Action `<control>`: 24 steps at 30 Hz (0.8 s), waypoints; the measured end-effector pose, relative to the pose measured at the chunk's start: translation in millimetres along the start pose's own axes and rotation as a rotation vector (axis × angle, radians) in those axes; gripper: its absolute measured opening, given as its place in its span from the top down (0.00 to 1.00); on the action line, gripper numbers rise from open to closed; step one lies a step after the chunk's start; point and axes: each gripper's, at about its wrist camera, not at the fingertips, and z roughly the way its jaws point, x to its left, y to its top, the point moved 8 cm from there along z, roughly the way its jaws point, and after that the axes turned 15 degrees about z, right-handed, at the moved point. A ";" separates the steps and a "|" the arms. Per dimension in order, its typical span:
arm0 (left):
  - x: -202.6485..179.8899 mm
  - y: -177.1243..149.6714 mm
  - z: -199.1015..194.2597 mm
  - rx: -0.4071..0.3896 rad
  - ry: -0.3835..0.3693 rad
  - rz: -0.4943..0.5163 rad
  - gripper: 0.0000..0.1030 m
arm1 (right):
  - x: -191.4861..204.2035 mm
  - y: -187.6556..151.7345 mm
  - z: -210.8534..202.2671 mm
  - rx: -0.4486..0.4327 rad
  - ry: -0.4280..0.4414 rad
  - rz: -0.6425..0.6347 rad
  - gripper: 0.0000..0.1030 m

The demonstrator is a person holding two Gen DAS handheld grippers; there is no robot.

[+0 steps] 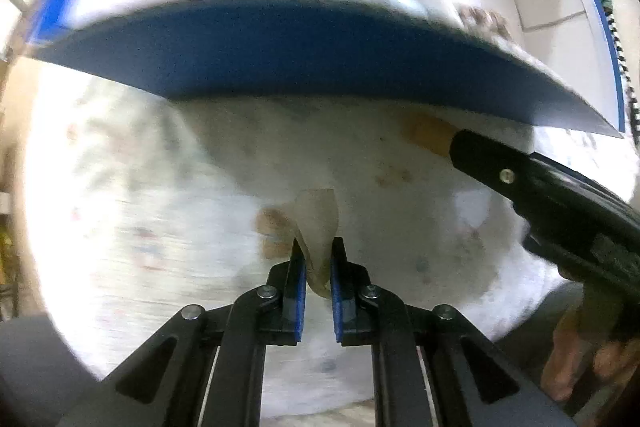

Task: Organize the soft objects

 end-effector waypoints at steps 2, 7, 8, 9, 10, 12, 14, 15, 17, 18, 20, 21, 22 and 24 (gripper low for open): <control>13.0 0.3 -10.0 -0.029 0.048 -0.014 0.91 | 4.5 1.9 8.5 0.007 -0.013 -0.011 0.00; 43.3 0.2 -26.8 -0.070 0.094 -0.074 0.90 | 17.3 3.8 30.7 0.030 -0.031 -0.034 0.17; 49.0 -1.3 -27.6 -0.068 0.097 -0.091 0.91 | 19.8 3.7 35.3 0.029 -0.043 -0.046 0.19; 50.8 -0.4 -27.5 -0.067 0.097 -0.100 0.91 | 22.2 3.9 38.9 0.023 -0.056 -0.058 0.19; 54.9 -2.7 -27.3 -0.065 0.095 -0.111 0.91 | 24.1 4.3 41.4 0.015 -0.067 -0.070 0.19; 58.8 -1.0 -28.5 -0.067 0.097 -0.119 0.90 | 29.0 5.5 46.1 -0.011 -0.086 -0.089 0.20; 60.3 1.4 -31.8 -0.075 0.104 -0.114 0.91 | 33.6 6.0 48.0 -0.034 -0.095 -0.109 0.30; 61.7 3.3 -33.3 -0.079 0.107 -0.110 0.91 | 35.1 5.6 48.4 -0.039 -0.096 -0.115 0.44; 63.4 2.6 -37.8 -0.085 0.112 -0.100 0.90 | 40.3 3.2 48.4 -0.044 -0.092 -0.136 0.59; 62.2 3.2 -39.0 -0.087 0.112 -0.098 0.90 | 43.1 1.1 48.1 -0.046 -0.087 -0.147 0.72; 54.2 3.3 -39.5 -0.087 0.111 -0.096 0.90 | 47.9 -3.5 48.3 -0.043 -0.073 -0.169 0.83; 51.9 4.6 -40.8 -0.087 0.109 -0.094 0.90 | 50.5 -5.6 47.6 -0.044 -0.067 -0.181 0.86; 50.9 5.1 -41.5 -0.089 0.110 -0.091 0.90 | 52.4 -7.8 46.7 -0.050 -0.066 -0.191 0.87; 46.9 3.9 -44.1 -0.094 0.115 -0.088 0.90 | 57.4 -14.4 45.1 -0.054 -0.050 -0.196 0.87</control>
